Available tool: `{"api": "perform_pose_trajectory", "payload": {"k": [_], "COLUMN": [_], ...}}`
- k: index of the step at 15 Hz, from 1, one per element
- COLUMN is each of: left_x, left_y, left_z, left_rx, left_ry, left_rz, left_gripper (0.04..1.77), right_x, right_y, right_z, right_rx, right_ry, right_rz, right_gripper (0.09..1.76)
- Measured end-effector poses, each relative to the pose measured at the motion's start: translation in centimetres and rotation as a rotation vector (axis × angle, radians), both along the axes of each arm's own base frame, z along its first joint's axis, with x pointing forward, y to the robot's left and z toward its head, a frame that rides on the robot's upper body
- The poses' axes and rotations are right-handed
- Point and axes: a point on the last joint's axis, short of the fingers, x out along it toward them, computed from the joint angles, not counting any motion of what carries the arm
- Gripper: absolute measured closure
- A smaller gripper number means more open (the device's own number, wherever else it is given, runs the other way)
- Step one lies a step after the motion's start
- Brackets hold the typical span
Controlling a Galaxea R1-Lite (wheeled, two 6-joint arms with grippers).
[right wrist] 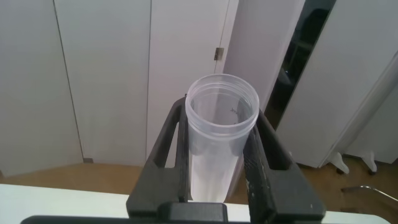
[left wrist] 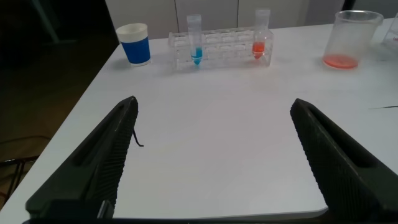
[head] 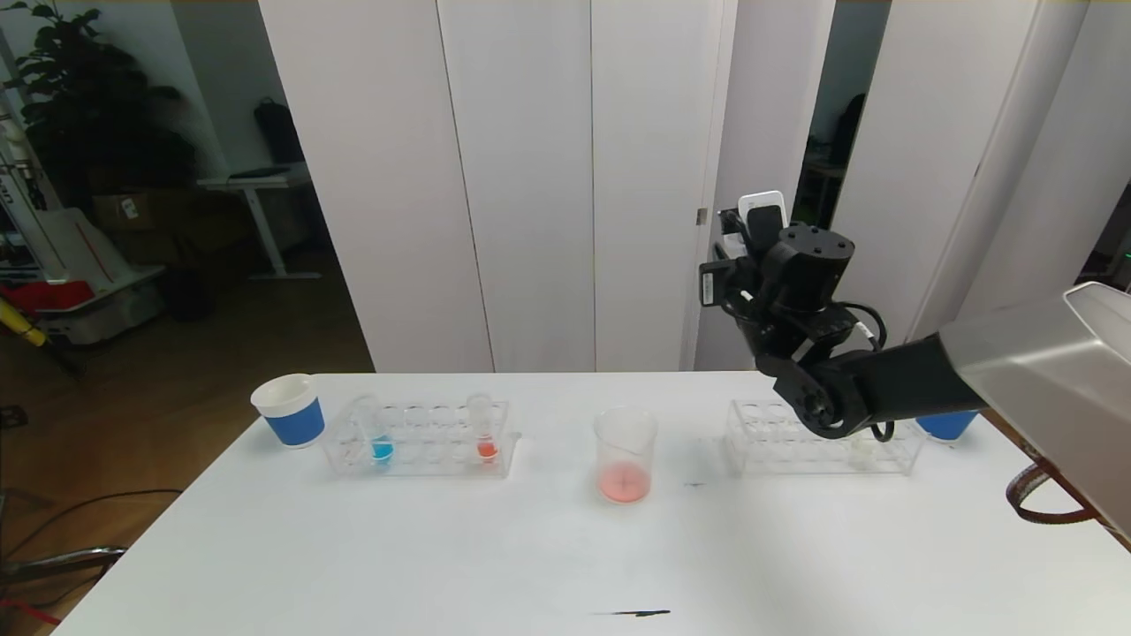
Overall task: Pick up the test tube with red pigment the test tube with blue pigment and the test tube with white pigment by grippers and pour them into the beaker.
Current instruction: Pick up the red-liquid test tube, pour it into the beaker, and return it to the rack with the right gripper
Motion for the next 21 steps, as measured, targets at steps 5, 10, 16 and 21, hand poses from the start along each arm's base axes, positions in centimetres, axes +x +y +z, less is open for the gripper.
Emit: {"api": "perform_pose_trajectory", "payload": {"k": [5,10,16,21], "left_x": [0.0,0.0,0.0,0.0], "left_y": [0.0,0.0,0.0,0.0], "left_z": [0.0,0.0,0.0,0.0], "left_rx": [0.000,0.000,0.000,0.000], "left_ry": [0.000,0.000,0.000,0.000], "left_rz": [0.000,0.000,0.000,0.000], "left_gripper": [0.06,0.06,0.06,0.06], "right_x": [-0.5,-1.8,-3.3,-3.1], "right_y": [-6.9,-16.7,-25.4,-27.0], "right_z": [2.5,6.0,6.4,0.0], "right_rx": [0.024,0.014,0.120,0.245], "right_ry": [-0.064,-0.124,-0.158,-0.046], "right_rz": [-0.136,-0.295,-0.437,-0.467], "right_gripper": [1.27,1.27,1.27,1.27]}}
